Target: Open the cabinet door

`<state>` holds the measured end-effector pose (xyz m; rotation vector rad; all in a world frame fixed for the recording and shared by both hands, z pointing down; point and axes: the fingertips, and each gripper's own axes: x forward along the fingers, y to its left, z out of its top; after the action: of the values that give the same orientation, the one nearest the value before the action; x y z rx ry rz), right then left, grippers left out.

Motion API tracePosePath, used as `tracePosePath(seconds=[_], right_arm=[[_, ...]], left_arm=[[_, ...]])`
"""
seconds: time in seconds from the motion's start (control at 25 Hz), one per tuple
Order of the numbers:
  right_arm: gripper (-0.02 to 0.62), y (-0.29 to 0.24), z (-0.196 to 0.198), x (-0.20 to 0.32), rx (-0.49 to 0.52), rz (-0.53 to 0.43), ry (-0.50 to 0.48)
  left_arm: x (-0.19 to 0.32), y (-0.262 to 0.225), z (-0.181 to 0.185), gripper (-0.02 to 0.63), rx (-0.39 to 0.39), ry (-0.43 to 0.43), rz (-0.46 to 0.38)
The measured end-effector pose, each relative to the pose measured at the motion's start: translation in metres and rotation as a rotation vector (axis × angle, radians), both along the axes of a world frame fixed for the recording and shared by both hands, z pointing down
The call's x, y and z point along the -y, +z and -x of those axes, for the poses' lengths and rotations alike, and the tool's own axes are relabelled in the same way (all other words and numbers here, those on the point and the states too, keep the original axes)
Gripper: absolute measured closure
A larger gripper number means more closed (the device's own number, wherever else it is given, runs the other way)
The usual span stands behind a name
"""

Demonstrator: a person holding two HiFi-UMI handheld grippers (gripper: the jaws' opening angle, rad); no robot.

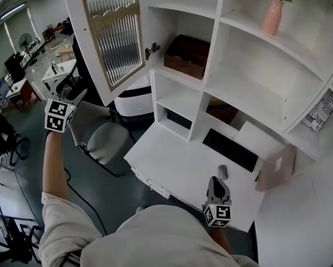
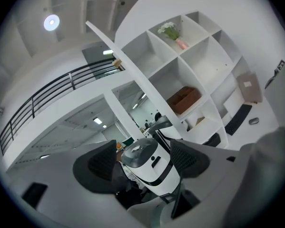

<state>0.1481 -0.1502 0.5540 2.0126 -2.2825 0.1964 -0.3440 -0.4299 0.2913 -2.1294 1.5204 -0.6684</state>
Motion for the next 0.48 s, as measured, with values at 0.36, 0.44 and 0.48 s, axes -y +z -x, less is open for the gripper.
tracePosePath(seconds=[0.36,0.44,0.48], right_arm=[[0.592,-0.002,0.002,0.004,-0.007,-0.003,-0.013],[0.592,-0.003,0.003,0.006,-0.005,-0.007,-0.016],[0.592,-0.003,0.004,0.006,-0.005,-0.008,-0.018]], left_arm=[[-0.016,0.063,0.004,0.255,-0.196,-0.037,0.065],[-0.021,0.08,0.005,0.255,-0.254,-0.048,0.084],[-0.023,0.088,0.006,0.255,-0.279,-0.053,0.094]])
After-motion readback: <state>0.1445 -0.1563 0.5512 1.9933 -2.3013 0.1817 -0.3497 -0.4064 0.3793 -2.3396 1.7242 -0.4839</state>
